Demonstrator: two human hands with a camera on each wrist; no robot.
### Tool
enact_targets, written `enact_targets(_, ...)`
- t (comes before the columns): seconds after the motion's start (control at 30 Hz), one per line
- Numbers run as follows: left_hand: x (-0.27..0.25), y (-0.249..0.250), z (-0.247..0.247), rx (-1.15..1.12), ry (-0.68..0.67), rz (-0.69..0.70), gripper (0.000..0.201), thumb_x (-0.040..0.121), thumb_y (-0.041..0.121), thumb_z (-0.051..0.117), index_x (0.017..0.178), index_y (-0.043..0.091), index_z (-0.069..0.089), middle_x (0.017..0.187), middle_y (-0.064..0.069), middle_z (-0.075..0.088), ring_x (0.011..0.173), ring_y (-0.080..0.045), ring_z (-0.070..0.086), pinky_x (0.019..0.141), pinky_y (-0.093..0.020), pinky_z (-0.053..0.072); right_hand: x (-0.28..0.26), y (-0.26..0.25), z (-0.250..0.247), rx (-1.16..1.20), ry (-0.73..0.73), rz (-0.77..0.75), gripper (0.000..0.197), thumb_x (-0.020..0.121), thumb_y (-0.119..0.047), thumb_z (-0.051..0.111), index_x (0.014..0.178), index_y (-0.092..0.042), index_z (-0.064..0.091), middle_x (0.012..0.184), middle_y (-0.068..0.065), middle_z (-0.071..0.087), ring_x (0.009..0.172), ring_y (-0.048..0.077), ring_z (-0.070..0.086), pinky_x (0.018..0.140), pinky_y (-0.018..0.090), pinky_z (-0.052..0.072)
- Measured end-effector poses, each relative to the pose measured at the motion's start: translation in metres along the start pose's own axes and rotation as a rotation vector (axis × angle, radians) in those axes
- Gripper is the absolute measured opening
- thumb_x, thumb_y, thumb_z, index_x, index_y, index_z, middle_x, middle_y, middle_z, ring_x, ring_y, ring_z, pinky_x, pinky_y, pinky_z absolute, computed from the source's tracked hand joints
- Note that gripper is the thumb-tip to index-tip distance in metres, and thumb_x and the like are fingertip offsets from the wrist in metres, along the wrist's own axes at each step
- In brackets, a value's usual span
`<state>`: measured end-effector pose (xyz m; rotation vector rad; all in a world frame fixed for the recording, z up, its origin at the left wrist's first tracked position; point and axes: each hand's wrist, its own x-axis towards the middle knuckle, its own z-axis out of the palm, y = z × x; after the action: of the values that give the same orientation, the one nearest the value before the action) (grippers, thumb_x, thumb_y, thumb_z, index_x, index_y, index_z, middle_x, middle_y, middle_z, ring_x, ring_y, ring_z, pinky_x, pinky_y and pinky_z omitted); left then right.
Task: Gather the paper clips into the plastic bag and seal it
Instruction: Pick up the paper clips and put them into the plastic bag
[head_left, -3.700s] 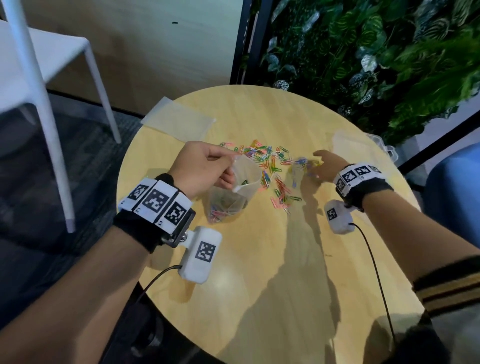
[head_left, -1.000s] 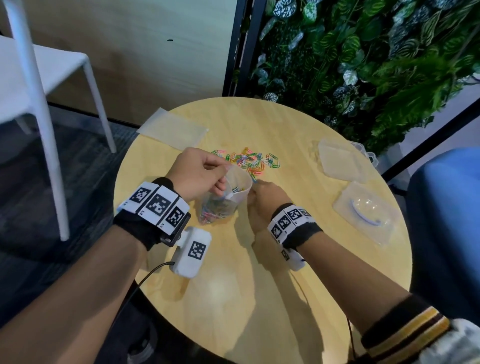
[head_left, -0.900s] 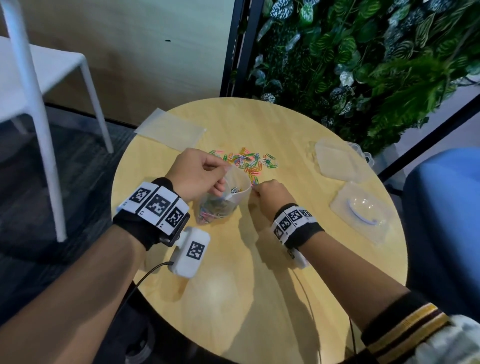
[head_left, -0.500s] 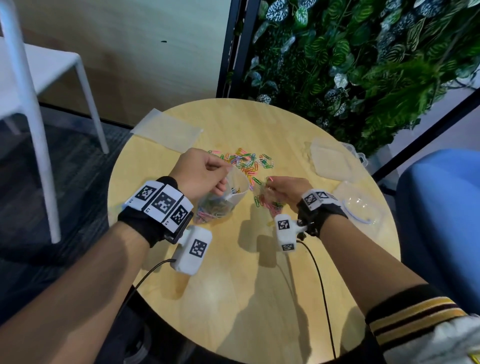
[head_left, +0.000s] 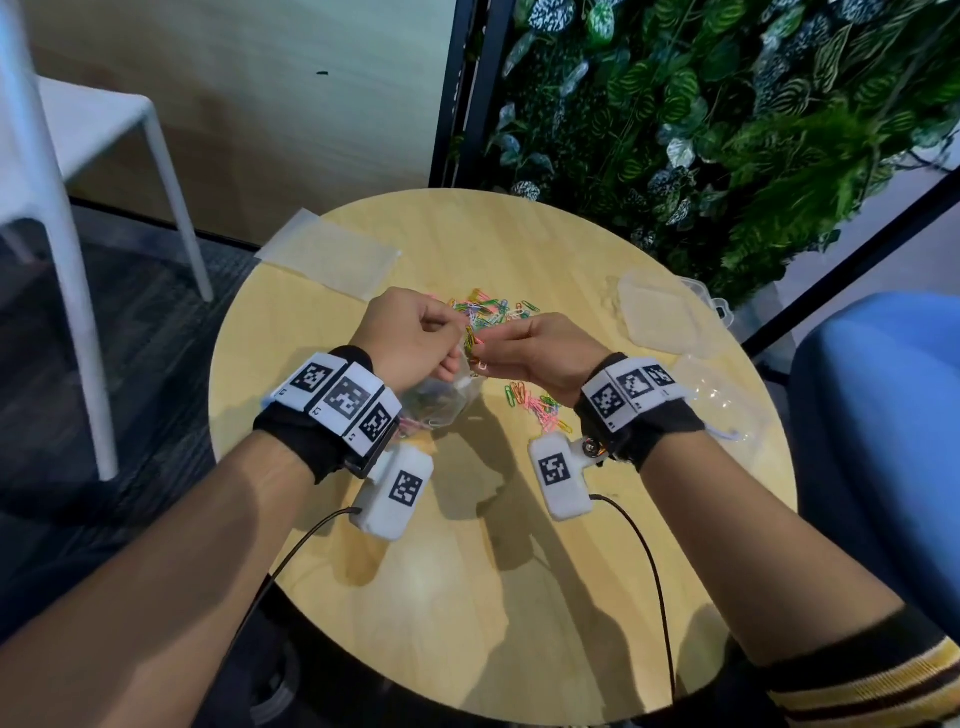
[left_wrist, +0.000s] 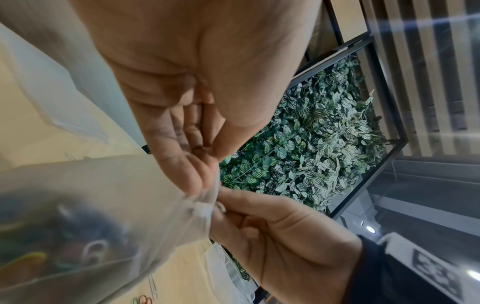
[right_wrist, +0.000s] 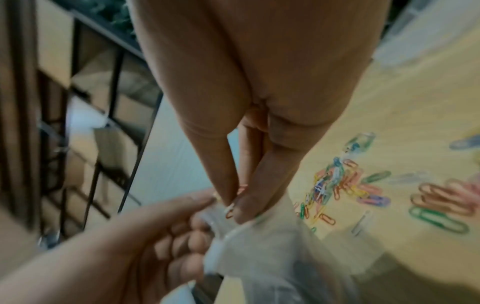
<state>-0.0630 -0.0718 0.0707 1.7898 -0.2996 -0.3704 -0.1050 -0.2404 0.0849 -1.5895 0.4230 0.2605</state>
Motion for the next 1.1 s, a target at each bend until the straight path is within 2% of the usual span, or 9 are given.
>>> enact_targets(0.13,0.002,-0.002,0.002,0.041,-0.009,0.016,0.017,0.093,0.012,0.064,0.106,0.005,0.073,0.068,-0.007,0.071,0.057,-0.021,0.070,0.070,-0.039,0.063,0.006,-0.005,0.016,-0.614,0.148,-0.132,0.018,0.082,0.000,0.067,0.098,-0.003,0.074,0.080,0.011,0.074,0.073,0.020,0.072,0.074,0.029,0.060)
enact_targets(0.27,0.004,-0.004,0.001,0.045,-0.010,0.006,0.018,0.093,0.012,0.064,0.109,0.006,0.072,0.067,-0.008,0.071,0.059,-0.023,0.070,0.071,-0.039,0.063,0.002,-0.011,0.024,-0.945,0.203,-0.246,0.015,0.078,-0.007,0.069,0.089,-0.011,0.078,0.075,0.001,0.071,0.068,0.013,0.063,0.056,0.018,0.047)
enact_targets(0.37,0.004,-0.007,0.003,0.108,-0.018,-0.009,0.020,0.093,0.014,0.065,0.112,0.009,0.070,0.068,-0.011,0.071,0.057,-0.022,0.070,0.065,-0.031,0.061,-0.001,-0.016,0.022,-1.133,0.079,-0.269,0.021,0.084,-0.010,0.062,0.096,-0.015,0.079,0.091,0.001,0.076,0.080,0.016,0.066,0.070,0.022,0.046)
enact_targets(0.47,0.004,-0.012,0.006,0.155,-0.003,-0.037,0.017,0.093,0.014,0.064,0.108,0.007,0.070,0.066,-0.007,0.069,0.046,-0.011,0.065,0.051,-0.022,0.055,-0.006,-0.021,0.013,-1.070,-0.004,-0.262,0.020,0.088,-0.013,0.064,0.101,-0.018,0.078,0.097,-0.002,0.075,0.085,0.011,0.065,0.073,0.018,0.046)
enact_targets(0.6,0.006,-0.013,0.008,0.144,0.024,-0.062,0.010,0.094,0.013,0.064,0.097,0.008,0.072,0.068,-0.008,0.072,0.055,-0.017,0.070,0.058,-0.029,0.060,-0.009,-0.016,-0.018,-0.926,0.201,-0.375,0.018,0.088,-0.016,0.064,0.098,-0.020,0.078,0.094,-0.004,0.076,0.080,0.006,0.067,0.079,0.016,0.052)
enact_targets(0.7,0.007,-0.015,0.005,0.090,0.079,-0.055,0.013,0.093,0.015,0.065,0.082,0.016,0.070,0.072,-0.009,0.073,0.066,-0.025,0.074,0.069,-0.038,0.063,-0.002,0.011,-0.055,-1.098,0.341,-0.054,0.038,0.086,-0.031,0.069,0.122,-0.019,0.066,0.118,0.004,0.069,0.086,0.017,0.067,0.087,0.032,0.055)
enact_targets(0.8,0.009,-0.017,0.000,0.047,0.145,-0.034,0.013,0.094,0.017,0.065,0.081,0.018,0.068,0.084,-0.010,0.072,0.073,-0.027,0.074,0.071,-0.041,0.063,-0.005,0.047,-0.068,-1.325,0.234,0.340,0.084,0.070,-0.061,0.073,0.136,-0.017,0.046,0.132,0.013,0.050,0.108,0.032,0.060,0.091,0.044,0.053)
enact_targets(0.9,0.008,-0.016,-0.005,-0.041,0.161,-0.057,0.007,0.096,0.015,0.062,0.091,0.012,0.067,0.092,-0.013,0.071,0.070,-0.025,0.073,0.065,-0.035,0.063,-0.004,0.069,-0.061,-1.316,0.298,0.290,0.095,0.059,-0.072,0.073,0.133,-0.020,0.046,0.127,0.013,0.042,0.109,0.034,0.054,0.092,0.041,0.050)
enact_targets(1.1,0.003,-0.010,-0.024,-0.169,0.227,-0.050,0.012,0.098,0.015,0.057,0.098,0.006,0.065,0.064,-0.006,0.061,0.054,-0.014,0.062,0.062,-0.027,0.058,0.023,0.070,-0.033,-1.211,0.200,0.085,0.101,0.060,-0.074,0.071,0.143,-0.027,0.038,0.133,0.010,0.039,0.118,0.034,0.049,0.099,0.043,0.047)
